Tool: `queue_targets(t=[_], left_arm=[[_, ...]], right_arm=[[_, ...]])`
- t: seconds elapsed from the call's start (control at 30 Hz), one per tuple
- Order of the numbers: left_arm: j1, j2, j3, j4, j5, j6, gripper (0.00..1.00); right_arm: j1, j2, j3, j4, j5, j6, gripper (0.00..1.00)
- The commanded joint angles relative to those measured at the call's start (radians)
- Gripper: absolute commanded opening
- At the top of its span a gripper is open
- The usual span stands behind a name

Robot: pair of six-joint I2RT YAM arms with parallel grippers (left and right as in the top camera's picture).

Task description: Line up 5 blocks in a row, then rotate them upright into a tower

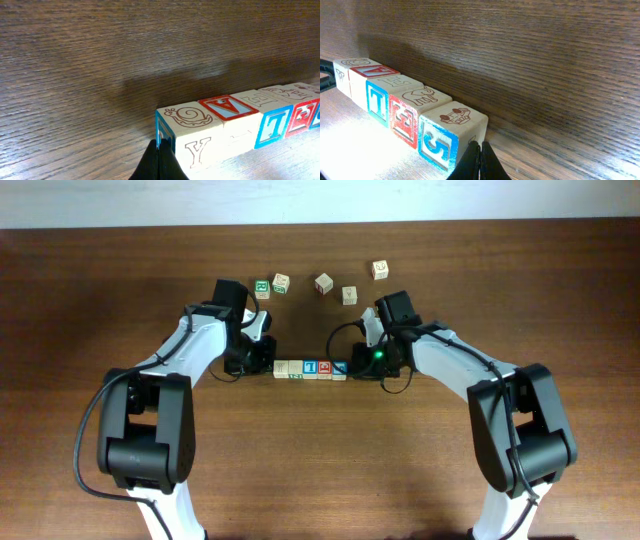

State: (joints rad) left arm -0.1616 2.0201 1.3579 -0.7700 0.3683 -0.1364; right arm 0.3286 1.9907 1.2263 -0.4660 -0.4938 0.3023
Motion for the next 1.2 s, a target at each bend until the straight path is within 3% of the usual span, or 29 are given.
queue_targets(t=[0.0, 1.17], left_arm=[[-0.008, 0.013, 0.018, 0.002, 0.048, -0.009, 0.0], [-0.008, 0.013, 0.018, -0.01, 0.057, -0.008, 0.0]], right_arm=[[0.044, -0.055, -0.003, 0.013, -0.04, -0.017, 0.05], [0.249, -0.087, 0.222, -0.098, 0.035, 0.021, 0.04]])
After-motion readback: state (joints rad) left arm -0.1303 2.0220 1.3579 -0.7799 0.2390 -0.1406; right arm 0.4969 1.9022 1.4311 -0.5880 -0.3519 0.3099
